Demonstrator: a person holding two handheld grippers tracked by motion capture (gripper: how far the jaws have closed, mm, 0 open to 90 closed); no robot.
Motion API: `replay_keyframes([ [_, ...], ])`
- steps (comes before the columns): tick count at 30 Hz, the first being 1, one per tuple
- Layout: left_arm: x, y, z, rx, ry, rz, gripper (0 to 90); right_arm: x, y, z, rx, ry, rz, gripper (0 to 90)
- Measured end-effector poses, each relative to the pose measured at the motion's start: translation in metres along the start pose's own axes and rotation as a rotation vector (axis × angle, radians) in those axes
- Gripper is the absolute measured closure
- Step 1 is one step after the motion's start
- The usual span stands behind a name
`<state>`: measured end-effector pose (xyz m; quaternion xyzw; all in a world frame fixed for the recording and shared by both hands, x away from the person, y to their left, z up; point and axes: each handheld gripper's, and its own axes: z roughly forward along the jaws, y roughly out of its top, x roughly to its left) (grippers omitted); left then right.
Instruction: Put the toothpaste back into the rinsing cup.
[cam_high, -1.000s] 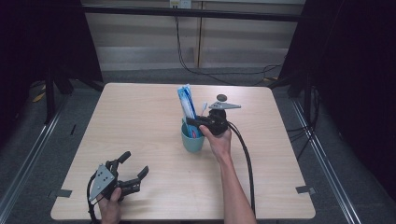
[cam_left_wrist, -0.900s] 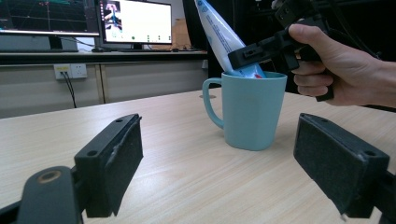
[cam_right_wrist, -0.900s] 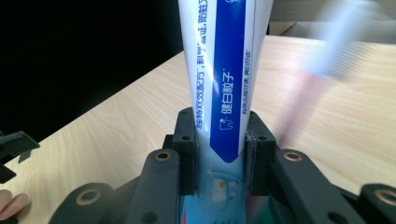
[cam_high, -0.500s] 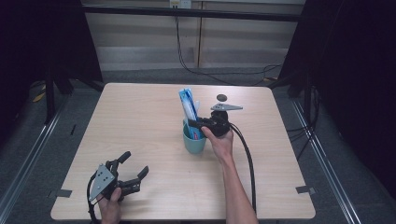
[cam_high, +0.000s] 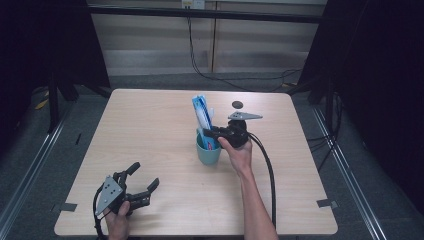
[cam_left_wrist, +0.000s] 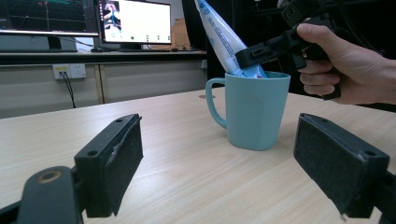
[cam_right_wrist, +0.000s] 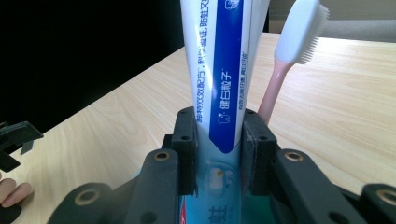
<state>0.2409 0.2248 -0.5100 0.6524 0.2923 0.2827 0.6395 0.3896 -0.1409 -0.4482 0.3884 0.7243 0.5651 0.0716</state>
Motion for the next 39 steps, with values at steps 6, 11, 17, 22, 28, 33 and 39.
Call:
replay_keyframes([
  [6, 0.000, 0.000, 0.000, 0.000, 0.000, 0.000, 15.6, 0.000, -0.004, -0.009, -0.015, 0.000, 0.003, 61.4],
  [11, 0.000, 0.000, 0.000, 0.000, 0.000, -0.001, 15.6, 0.001, -0.003, -0.020, -0.021, -0.018, 0.006, 52.6],
  [17, 0.000, 0.000, 0.000, 0.000, 0.000, -0.001, 15.6, 0.008, 0.006, -0.032, -0.053, -0.044, -0.011, 43.0],
  [22, 0.000, 0.000, 0.000, 0.000, 0.000, 0.000, 15.7, 0.008, 0.007, -0.040, -0.063, -0.061, -0.005, 34.0],
  [28, 0.000, 0.000, 0.000, 0.000, 0.000, 0.000, 15.6, 0.011, 0.008, -0.051, -0.068, -0.106, -0.013, 26.4],
  [33, 0.000, 0.000, 0.000, 0.000, 0.000, -0.001, 15.6, 0.013, 0.005, -0.062, -0.080, -0.138, -0.032, 23.7],
  [39, 0.000, 0.000, 0.000, 0.000, 0.000, -0.002, 15.6, 0.011, -0.003, -0.076, -0.077, -0.178, -0.027, 19.9],
])
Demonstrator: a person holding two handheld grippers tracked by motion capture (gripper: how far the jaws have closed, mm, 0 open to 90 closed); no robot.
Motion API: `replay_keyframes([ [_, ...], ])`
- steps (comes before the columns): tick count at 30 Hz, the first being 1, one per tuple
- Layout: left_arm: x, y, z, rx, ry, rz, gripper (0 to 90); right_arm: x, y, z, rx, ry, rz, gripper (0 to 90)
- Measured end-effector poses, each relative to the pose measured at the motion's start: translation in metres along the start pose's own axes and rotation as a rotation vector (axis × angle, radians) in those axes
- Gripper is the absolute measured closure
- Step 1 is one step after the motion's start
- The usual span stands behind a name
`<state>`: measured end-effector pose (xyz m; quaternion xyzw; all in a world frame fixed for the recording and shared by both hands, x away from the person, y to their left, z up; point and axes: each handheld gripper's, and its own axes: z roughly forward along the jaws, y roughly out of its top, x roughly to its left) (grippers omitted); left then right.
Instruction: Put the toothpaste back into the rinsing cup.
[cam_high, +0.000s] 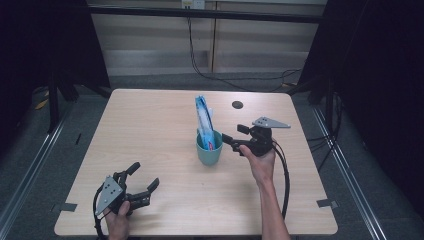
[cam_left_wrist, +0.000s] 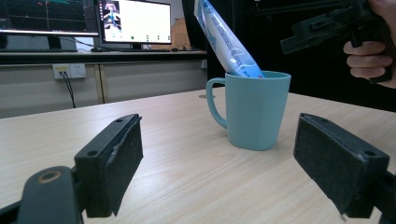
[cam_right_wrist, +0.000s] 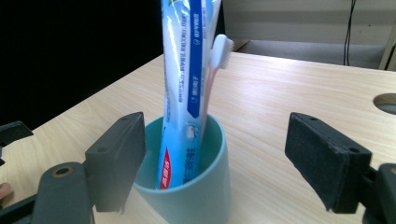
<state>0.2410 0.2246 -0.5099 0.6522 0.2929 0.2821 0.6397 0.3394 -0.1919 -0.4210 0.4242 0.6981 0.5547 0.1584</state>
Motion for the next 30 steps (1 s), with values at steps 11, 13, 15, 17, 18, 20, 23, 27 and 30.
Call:
replay_keyframes([
  [11, 0.000, 0.000, 0.000, 0.000, 0.000, 0.001, 15.6, 0.000, -0.019, -0.024, -0.039, -0.050, 0.024, 14.0],
  [13, 0.000, 0.000, 0.000, 0.000, -0.001, -0.002, 15.6, 0.000, -0.023, -0.028, -0.045, -0.064, 0.017, 13.9],
  [15, 0.000, 0.000, 0.000, 0.000, 0.000, 0.000, 15.6, 0.000, -0.027, -0.031, -0.045, -0.078, 0.018, 13.8],
  [17, 0.000, 0.000, 0.000, 0.000, 0.000, 0.002, 15.7, -0.001, -0.031, -0.033, -0.032, -0.095, 0.023, 13.9],
  [18, 0.000, 0.000, 0.000, 0.000, 0.000, 0.001, 15.6, 0.000, -0.033, -0.034, -0.027, -0.116, 0.020, 13.9],
  [20, 0.000, 0.000, 0.000, 0.000, 0.000, 0.002, 15.6, 0.001, -0.039, -0.034, -0.029, -0.115, 0.032, 13.9],
  [23, 0.000, 0.000, 0.000, 0.000, 0.000, 0.002, 15.6, 0.003, -0.046, -0.034, -0.012, -0.140, 0.025, 13.9],
  [27, 0.000, 0.000, 0.000, 0.000, 0.000, 0.002, 15.7, 0.002, -0.053, -0.039, -0.011, -0.149, 0.035, 13.9],
  [30, 0.000, 0.000, 0.000, 0.000, 0.000, 0.001, 15.6, 0.000, -0.060, -0.044, -0.012, -0.153, 0.044, 13.9],
])
